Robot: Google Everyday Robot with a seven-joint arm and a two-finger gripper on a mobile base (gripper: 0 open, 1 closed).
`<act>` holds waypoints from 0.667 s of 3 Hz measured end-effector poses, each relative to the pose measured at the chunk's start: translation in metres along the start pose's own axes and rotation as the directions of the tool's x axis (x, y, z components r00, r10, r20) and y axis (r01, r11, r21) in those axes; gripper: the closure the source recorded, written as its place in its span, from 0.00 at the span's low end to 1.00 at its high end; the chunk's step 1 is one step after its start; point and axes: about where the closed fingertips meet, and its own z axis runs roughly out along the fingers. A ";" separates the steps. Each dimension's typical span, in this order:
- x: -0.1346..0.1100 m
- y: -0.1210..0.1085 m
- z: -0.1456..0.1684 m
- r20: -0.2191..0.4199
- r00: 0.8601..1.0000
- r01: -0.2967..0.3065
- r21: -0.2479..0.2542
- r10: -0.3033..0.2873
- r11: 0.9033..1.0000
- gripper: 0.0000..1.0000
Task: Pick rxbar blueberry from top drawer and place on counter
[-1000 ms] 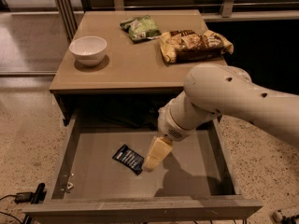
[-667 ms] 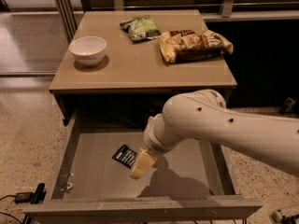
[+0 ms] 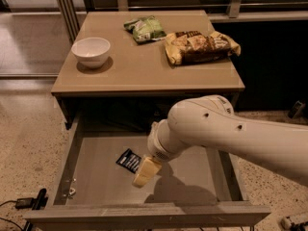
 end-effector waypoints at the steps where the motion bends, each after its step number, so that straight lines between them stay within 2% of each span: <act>1: 0.000 0.009 0.008 0.029 0.999 -0.027 -0.017 0.028 0.999 0.00; 2: 0.004 0.017 0.020 0.081 0.994 -0.075 -0.039 0.078 0.996 0.00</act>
Offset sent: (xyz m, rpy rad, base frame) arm -0.0171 0.0123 -0.0406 0.2166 0.0775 -0.0925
